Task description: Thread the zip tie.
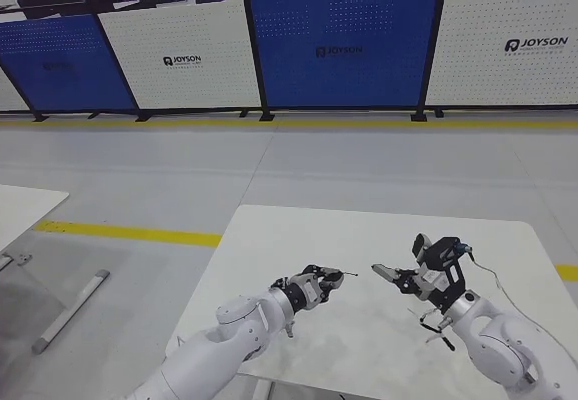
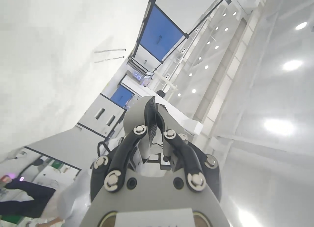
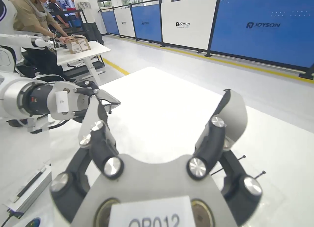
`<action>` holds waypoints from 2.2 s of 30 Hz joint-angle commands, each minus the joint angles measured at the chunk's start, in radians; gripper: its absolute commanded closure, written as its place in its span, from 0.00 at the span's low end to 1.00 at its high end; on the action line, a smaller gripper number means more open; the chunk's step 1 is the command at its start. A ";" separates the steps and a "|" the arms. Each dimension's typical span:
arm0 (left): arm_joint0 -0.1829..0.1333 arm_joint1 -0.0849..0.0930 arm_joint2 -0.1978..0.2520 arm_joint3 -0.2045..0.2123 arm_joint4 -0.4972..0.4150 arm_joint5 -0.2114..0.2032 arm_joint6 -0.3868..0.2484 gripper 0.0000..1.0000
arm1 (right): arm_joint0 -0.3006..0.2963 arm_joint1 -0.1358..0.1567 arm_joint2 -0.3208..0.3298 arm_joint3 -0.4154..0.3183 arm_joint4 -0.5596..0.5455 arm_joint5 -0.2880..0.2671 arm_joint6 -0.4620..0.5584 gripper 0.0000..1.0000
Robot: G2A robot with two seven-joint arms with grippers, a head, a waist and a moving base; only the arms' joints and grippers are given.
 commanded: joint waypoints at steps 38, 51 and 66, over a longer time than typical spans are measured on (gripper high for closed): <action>0.022 -0.001 0.032 -0.005 0.463 -0.123 -0.045 1.00 | 0.003 -0.028 0.089 0.127 0.869 -0.108 0.626 0.00; 0.035 -0.015 0.039 0.004 0.513 -0.174 -0.015 1.00 | 0.084 -0.098 0.008 0.300 1.162 -0.094 0.834 0.00; 0.036 -0.022 0.058 0.002 0.578 -0.168 -0.027 1.00 | 0.110 -0.133 -0.029 0.309 1.159 -0.017 0.823 0.00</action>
